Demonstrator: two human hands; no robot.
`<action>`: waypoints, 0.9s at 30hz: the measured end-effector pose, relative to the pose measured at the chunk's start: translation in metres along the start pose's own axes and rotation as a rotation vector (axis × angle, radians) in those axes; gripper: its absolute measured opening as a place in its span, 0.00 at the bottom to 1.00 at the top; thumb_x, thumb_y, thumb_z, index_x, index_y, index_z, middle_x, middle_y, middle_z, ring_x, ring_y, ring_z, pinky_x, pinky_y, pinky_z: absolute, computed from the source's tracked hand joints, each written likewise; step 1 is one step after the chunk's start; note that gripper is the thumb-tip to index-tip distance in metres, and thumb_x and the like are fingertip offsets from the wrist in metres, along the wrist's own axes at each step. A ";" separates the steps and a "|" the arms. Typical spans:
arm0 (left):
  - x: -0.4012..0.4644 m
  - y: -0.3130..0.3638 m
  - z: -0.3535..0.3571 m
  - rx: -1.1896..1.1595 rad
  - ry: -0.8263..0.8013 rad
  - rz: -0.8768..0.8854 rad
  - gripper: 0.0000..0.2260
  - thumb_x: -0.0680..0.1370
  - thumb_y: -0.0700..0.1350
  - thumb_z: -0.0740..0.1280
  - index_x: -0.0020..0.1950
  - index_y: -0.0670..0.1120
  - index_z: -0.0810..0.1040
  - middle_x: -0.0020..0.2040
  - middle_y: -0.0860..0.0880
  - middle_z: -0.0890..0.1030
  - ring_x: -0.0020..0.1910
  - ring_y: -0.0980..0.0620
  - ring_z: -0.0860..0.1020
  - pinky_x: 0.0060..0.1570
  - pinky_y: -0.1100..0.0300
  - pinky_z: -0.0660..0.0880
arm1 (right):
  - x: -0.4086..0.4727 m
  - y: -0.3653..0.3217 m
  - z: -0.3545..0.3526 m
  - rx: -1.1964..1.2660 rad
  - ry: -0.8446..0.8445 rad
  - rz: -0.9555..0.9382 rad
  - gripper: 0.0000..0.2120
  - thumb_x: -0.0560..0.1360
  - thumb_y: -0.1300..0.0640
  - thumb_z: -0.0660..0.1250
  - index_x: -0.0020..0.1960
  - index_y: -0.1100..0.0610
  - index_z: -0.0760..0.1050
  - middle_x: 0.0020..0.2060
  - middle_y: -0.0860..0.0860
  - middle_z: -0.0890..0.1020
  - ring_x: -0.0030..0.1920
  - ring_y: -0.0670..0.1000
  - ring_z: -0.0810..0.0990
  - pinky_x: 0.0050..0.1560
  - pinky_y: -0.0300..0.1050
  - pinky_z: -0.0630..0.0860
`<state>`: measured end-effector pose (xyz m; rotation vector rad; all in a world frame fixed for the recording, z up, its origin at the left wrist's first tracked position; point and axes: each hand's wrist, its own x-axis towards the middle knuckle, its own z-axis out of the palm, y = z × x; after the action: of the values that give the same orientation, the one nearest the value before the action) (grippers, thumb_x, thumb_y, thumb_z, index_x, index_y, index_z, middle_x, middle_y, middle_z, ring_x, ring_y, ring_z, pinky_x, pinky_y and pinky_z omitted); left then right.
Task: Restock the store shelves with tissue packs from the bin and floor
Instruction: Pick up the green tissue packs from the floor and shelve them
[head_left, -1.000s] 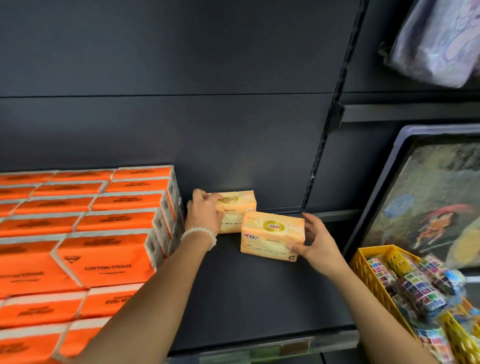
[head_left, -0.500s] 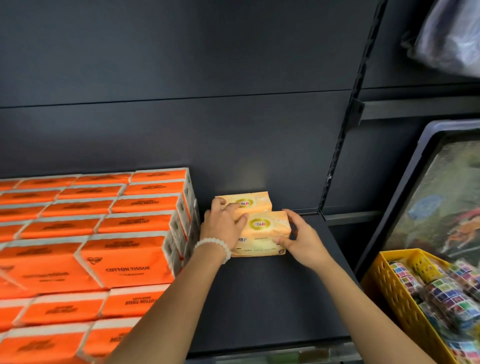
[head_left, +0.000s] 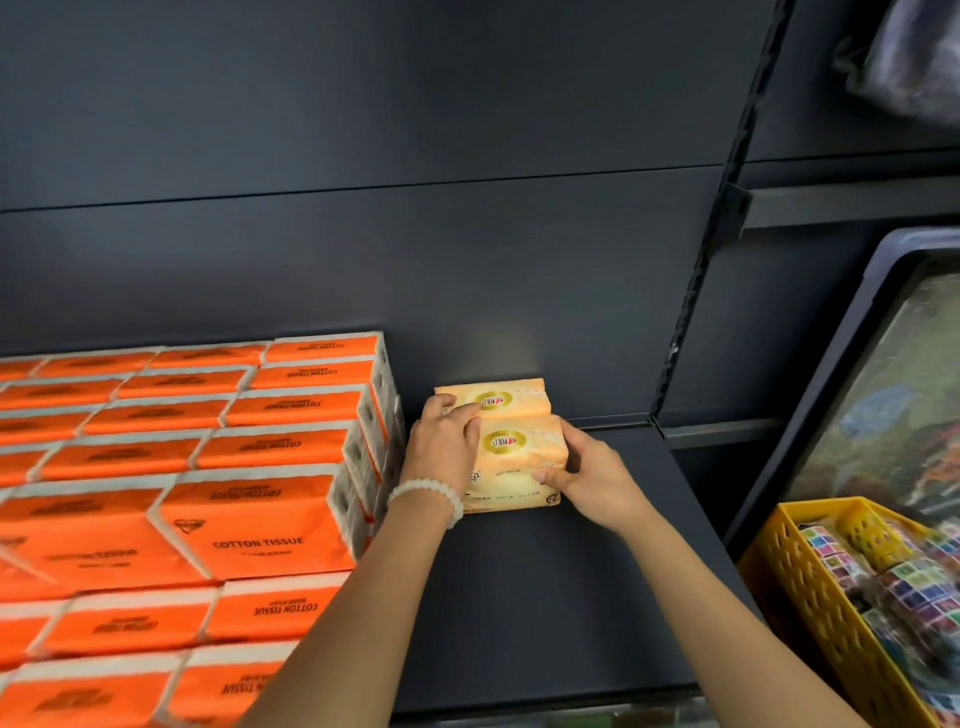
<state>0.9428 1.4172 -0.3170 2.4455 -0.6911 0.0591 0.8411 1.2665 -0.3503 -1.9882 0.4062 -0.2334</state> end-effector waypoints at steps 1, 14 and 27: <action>-0.001 0.000 0.000 0.008 -0.002 0.003 0.15 0.82 0.46 0.57 0.67 0.48 0.74 0.71 0.48 0.65 0.67 0.48 0.68 0.69 0.57 0.62 | -0.001 0.000 0.001 -0.005 0.014 -0.007 0.27 0.73 0.59 0.71 0.69 0.46 0.67 0.54 0.42 0.80 0.57 0.42 0.76 0.55 0.37 0.73; -0.078 0.035 -0.029 0.474 -0.031 0.209 0.19 0.81 0.56 0.52 0.69 0.52 0.67 0.70 0.49 0.65 0.68 0.47 0.64 0.61 0.51 0.66 | -0.092 -0.029 -0.033 -0.410 0.167 -0.014 0.24 0.75 0.49 0.68 0.69 0.51 0.69 0.63 0.46 0.74 0.57 0.45 0.76 0.56 0.40 0.73; -0.263 0.051 0.017 0.227 -0.104 0.638 0.20 0.76 0.57 0.53 0.54 0.50 0.80 0.51 0.49 0.80 0.48 0.46 0.80 0.39 0.53 0.76 | -0.300 0.007 -0.009 -0.772 0.407 0.007 0.20 0.76 0.47 0.64 0.65 0.55 0.72 0.59 0.51 0.76 0.60 0.53 0.75 0.56 0.49 0.74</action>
<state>0.6887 1.4945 -0.3553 2.3439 -1.5608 0.2729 0.5596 1.3716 -0.3477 -2.6955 0.8598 -0.5429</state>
